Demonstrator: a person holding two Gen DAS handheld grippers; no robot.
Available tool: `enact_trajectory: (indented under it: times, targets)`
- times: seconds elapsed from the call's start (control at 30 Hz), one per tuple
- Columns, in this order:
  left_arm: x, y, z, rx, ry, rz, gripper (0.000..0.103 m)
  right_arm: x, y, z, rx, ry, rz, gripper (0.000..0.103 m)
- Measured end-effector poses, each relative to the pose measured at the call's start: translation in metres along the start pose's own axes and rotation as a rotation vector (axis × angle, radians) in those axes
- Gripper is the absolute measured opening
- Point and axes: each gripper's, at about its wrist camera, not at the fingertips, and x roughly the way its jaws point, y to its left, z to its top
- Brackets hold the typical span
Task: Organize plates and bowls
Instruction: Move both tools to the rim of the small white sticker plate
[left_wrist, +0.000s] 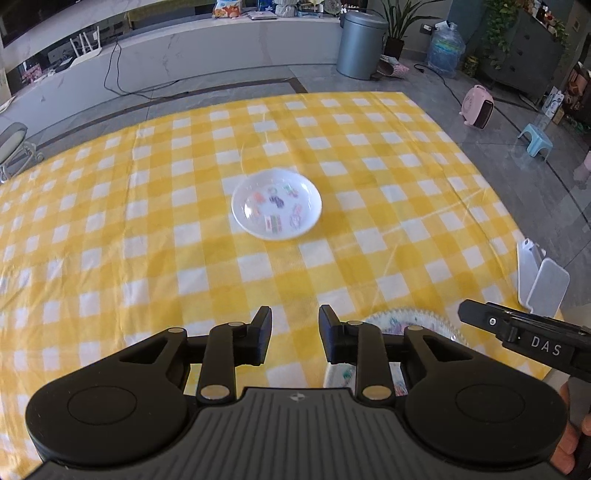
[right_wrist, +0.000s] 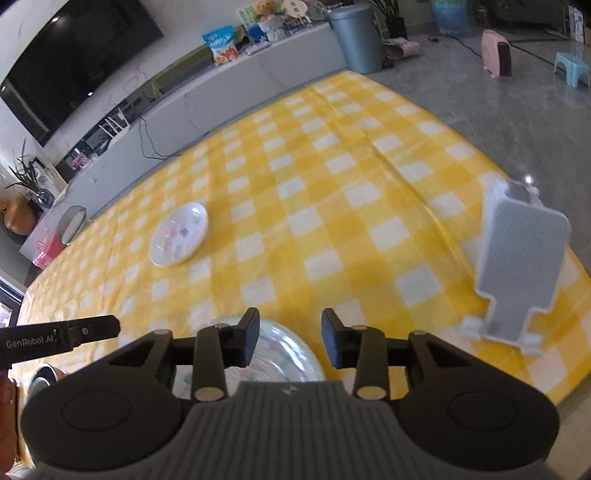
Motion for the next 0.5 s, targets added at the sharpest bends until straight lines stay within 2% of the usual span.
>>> enact_trajectory:
  times: [0.1,0.27,0.37,0.5]
  targets:
    - [-0.004,0.007,0.011,0.010,-0.018,-0.004,0.038,0.004,0.013,0.008,0.004,-0.015,0.027,0.043]
    - [-0.005,0.022,0.028,-0.004,-0.029,-0.066,0.042,0.011,0.035,0.019,-0.015,-0.037,0.041,0.053]
    - [-0.004,0.030,0.038,-0.017,-0.043,-0.098,0.048,0.017,0.044,0.026,0.009,-0.033,0.073,0.053]
    - [0.005,0.041,0.049,-0.026,-0.058,-0.086,0.049,0.028,0.055,0.041,0.039,-0.045,0.093,0.053]
